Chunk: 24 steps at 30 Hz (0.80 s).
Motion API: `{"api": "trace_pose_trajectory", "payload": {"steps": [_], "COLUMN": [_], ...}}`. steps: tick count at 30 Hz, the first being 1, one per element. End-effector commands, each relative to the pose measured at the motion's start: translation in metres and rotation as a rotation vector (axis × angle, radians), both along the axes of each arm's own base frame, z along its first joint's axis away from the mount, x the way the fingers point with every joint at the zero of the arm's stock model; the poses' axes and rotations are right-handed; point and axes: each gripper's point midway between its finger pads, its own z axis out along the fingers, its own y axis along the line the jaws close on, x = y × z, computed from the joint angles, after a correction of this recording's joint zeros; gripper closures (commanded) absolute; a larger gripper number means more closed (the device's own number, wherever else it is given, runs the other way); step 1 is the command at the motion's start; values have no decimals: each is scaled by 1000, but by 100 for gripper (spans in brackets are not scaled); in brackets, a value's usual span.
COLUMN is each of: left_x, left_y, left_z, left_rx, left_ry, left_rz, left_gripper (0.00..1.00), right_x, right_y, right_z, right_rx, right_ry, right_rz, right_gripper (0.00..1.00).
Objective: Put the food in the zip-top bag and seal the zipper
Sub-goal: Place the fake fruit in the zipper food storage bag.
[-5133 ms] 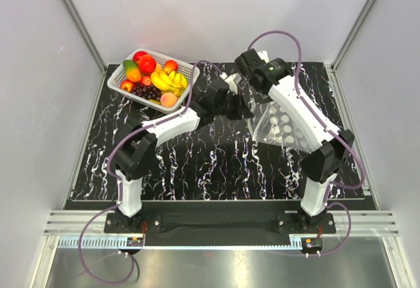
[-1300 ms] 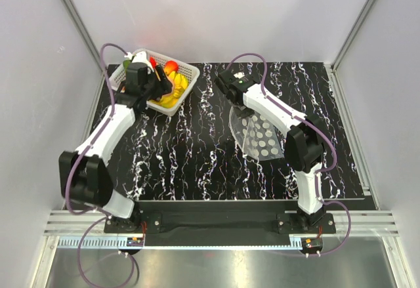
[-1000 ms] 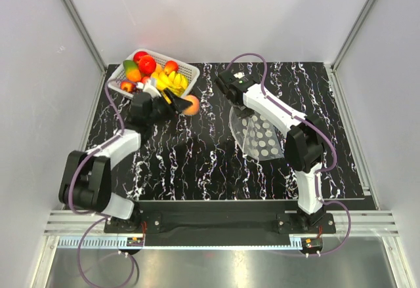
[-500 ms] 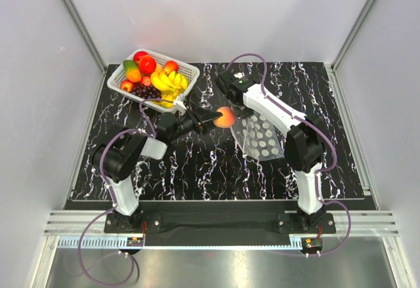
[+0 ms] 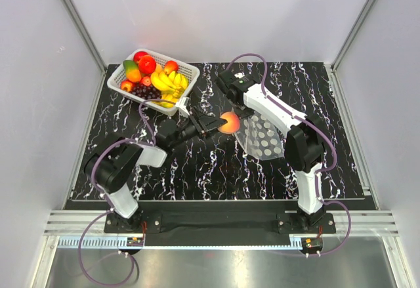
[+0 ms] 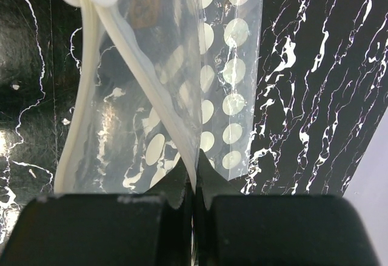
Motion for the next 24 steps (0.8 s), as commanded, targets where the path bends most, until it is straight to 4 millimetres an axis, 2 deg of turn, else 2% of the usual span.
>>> {"api": "trace_pose_trajectory", "payload": {"steps": [1,5,15,24], "left_x": [-21,-19,-11,0], "left_y": [1,-8,-21,-12], "left_z": [83,77,26,-9], "left_rx": [-124,-100,-37,82], "left_ry": [-379,-360,-257,-197], "left_rz": [32,21,23,110], "left_gripper": [52,52,53,54], "right_x": [0,0,-2,-5], "right_y": [6,6,9,12], "right_z": [11,14,21,25], "right_rx": [42,44,66,92], "right_ry": [-27,-31,-27,-24], "right_rz": [6,6,24,44], "right_gripper": [100,100,100,100]}}
